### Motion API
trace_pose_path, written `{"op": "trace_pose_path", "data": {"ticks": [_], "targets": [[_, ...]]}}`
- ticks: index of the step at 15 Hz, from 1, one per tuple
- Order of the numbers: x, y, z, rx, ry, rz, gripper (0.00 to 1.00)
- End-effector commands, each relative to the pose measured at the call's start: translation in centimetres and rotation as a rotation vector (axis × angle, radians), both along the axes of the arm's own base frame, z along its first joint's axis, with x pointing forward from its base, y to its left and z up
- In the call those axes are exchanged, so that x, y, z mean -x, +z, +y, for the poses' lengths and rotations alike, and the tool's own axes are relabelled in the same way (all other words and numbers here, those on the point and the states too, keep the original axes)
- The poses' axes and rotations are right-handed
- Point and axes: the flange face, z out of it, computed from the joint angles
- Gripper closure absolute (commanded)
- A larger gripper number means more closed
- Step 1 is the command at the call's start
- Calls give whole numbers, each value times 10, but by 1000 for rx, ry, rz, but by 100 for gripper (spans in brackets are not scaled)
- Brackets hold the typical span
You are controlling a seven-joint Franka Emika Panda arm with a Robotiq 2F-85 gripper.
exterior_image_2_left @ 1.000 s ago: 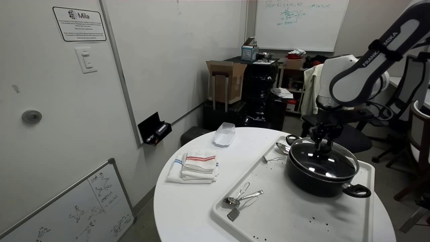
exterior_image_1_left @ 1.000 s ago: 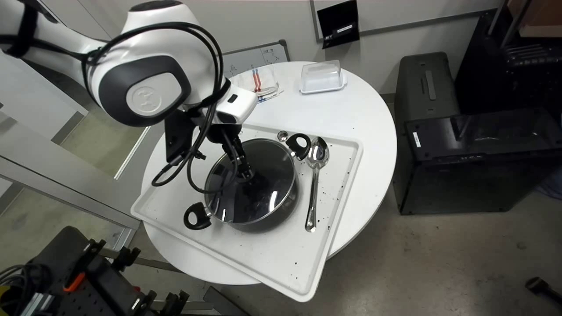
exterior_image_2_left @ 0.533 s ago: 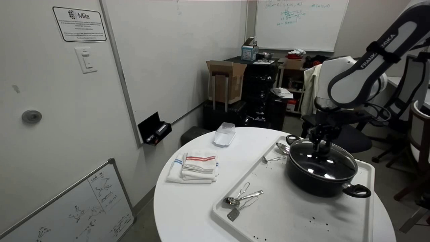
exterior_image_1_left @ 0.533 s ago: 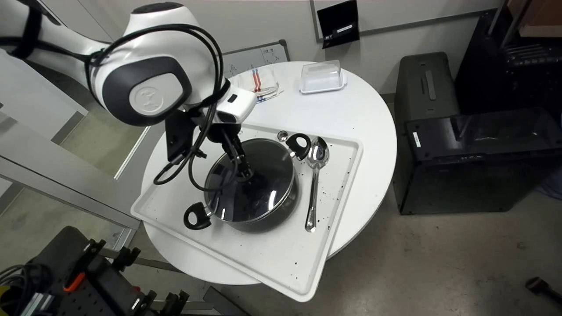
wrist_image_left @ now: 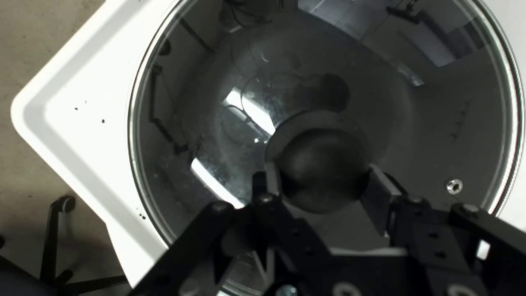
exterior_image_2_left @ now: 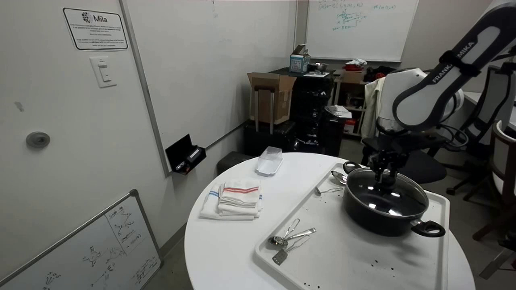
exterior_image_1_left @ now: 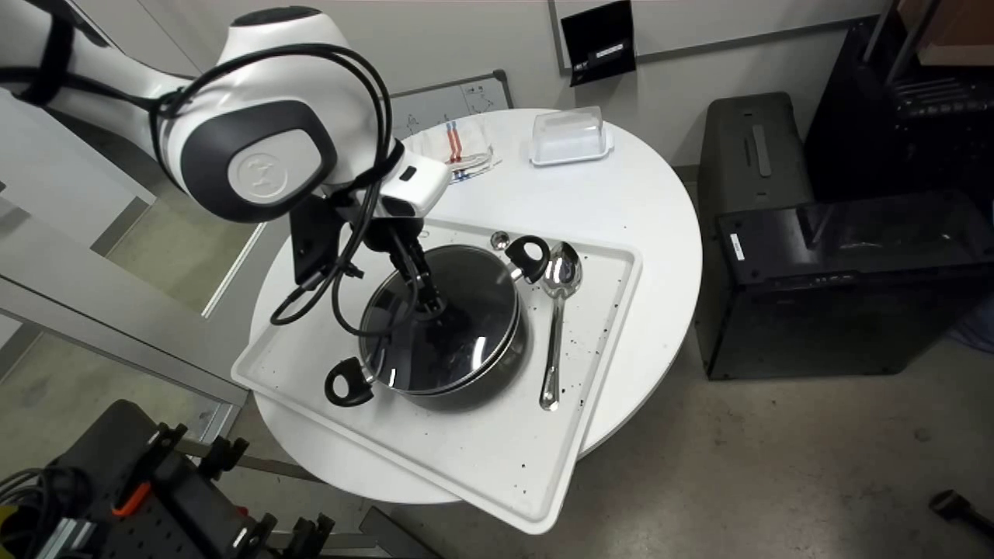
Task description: Put the glass lid on the black pot.
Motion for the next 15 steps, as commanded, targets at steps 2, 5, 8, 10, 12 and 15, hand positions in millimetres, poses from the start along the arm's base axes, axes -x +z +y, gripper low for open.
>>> {"op": "trace_pose_path", "data": {"ticks": [2,5,8,10,12,15], "targets": [[-4,3,3,1,-4,-10,75],[-4,1,3,5,-1,-12,75],[-3,-3,3,6,1,-12,75],[-3,-3,3,4,1,-12,75],[-3,-3,3,3,2,-13,75],[-3,-4,3,1,4,-12,75]]}}
